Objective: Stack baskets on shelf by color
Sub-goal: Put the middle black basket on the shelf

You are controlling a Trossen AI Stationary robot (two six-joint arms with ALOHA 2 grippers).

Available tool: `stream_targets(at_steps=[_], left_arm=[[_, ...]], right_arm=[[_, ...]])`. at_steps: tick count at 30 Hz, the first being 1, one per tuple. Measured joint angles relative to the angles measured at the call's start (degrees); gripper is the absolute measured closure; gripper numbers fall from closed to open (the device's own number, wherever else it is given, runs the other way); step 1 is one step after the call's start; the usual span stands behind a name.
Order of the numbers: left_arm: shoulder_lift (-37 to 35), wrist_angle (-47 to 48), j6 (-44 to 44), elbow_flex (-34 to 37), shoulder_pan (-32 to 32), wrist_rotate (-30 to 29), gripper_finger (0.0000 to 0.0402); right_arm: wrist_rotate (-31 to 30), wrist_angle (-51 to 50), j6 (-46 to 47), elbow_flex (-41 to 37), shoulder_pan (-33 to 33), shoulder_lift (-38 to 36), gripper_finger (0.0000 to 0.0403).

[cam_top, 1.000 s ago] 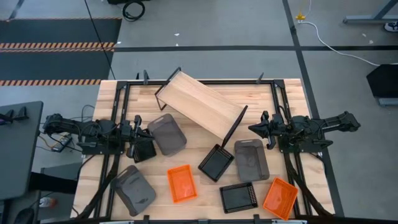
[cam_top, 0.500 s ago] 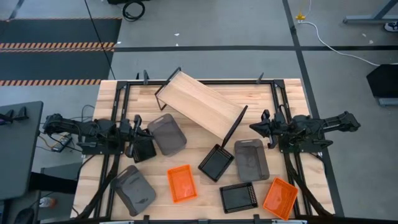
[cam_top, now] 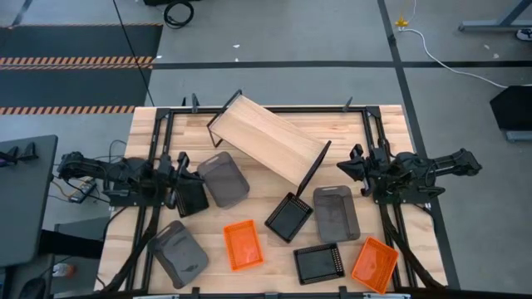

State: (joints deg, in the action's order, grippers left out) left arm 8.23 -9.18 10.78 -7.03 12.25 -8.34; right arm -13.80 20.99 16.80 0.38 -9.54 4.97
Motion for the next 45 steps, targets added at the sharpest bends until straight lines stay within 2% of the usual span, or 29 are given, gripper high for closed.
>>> stream_targets(at_steps=[2, 8, 11, 16, 19, 26, 35, 40, 45], left_arm=[[0.0, -0.3, 0.9, 0.0, 0.0, 0.0, 0.0373], [0.1, 0.4, 6.6, 0.0, 0.0, 0.0, 0.0368], [0.2, -2.0, 3.2, 0.0, 0.0, -1.1, 0.0371], [2.5, -13.7, -4.1, 0.0, 0.0, -8.0, 0.0373], [4.3, -18.4, -7.0, 0.0, 0.0, -9.7, 0.0369], [9.3, -20.6, -7.6, 0.0, -0.6, -17.4, 0.0365], [10.9, -23.8, -6.6, 0.0, -1.2, -17.5, 0.0365], [10.9, -23.7, -4.2, 0.0, -1.2, -15.8, 0.0360], [10.9, -23.7, -3.6, 0.0, -1.2, -15.4, 0.0358]], right_arm=[[-0.1, 0.1, -0.6, 0.0, 0.0, 0.0, 0.0393], [0.8, 0.7, -11.1, 1.1, 0.0, 0.1, 0.0390], [2.7, -3.2, -12.7, 4.4, 0.0, 1.1, 0.0382], [4.7, -15.7, -12.0, 13.8, -0.4, 7.3, 0.0366], [4.7, -24.4, -11.9, 21.7, -0.8, 13.9, 0.0358], [4.7, -37.0, -11.9, 39.1, -2.4, 34.9, 0.0338], [4.8, -45.4, -8.9, 56.5, -7.2, 60.9, 0.0323], [4.9, -46.1, -7.2, 64.9, -11.1, 72.2, 0.0323], [4.9, -52.0, -3.1, 74.3, -14.1, 82.9, 0.0323]])
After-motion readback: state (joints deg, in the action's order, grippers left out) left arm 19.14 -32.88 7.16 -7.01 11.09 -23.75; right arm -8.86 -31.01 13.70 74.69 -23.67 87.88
